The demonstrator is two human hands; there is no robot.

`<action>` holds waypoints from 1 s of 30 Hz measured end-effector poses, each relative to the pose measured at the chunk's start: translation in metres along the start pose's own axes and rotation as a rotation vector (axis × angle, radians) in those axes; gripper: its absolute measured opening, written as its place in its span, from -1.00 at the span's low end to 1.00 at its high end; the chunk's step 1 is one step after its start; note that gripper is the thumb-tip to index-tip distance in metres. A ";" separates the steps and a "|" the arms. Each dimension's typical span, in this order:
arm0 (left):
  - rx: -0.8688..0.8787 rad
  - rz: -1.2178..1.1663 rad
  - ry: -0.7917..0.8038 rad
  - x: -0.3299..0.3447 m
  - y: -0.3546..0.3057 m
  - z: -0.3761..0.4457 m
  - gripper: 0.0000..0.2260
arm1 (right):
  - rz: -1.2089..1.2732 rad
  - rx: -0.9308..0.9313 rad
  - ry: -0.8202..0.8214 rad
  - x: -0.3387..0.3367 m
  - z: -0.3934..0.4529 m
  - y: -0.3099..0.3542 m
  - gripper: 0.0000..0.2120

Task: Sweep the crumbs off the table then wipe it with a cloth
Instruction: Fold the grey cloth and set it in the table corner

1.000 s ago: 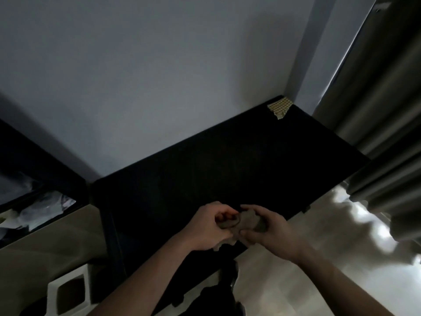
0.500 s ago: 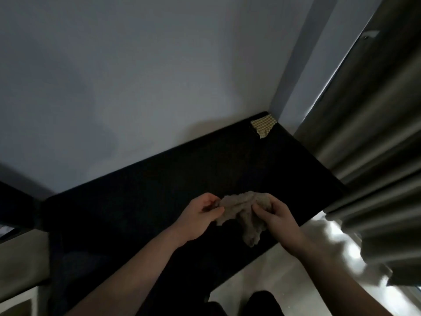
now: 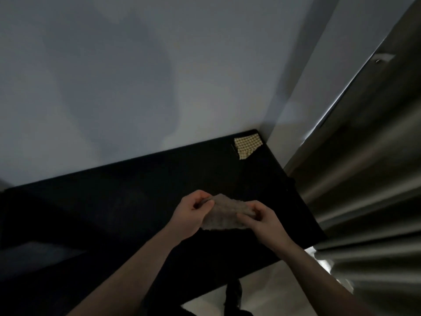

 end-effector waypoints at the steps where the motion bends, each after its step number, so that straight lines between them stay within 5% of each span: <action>1: 0.037 0.045 0.015 0.008 -0.009 0.002 -0.91 | -0.055 -0.011 0.017 -0.012 0.003 0.003 -0.70; 5: 0.196 0.186 0.071 0.030 -0.040 0.011 -0.94 | -0.230 -0.189 0.128 -0.041 0.012 0.020 -0.35; 12: 0.333 0.264 0.091 0.021 -0.060 0.033 -0.77 | -0.215 -0.302 0.184 -0.047 0.034 0.032 -0.85; 20: 0.389 0.411 0.165 0.043 -0.075 0.058 -0.76 | -0.212 -0.257 0.215 -0.077 0.047 0.032 -0.57; 24: 0.340 0.481 0.137 0.051 -0.076 0.082 -0.87 | -0.396 -0.292 0.173 -0.103 0.077 0.029 -0.81; 30: 0.268 0.541 -0.048 0.068 -0.070 0.141 -0.88 | -0.585 -0.395 0.131 -0.138 0.138 0.031 -0.81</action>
Point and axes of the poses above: each hand's wrist, its own z-axis towards the middle knuckle, its own x-axis out of the palm, y = z × x, the point moved 1 cm from there along z, towards the middle knuckle, and after that the axes turned 4 degrees about -z, right-handed, at the moved point
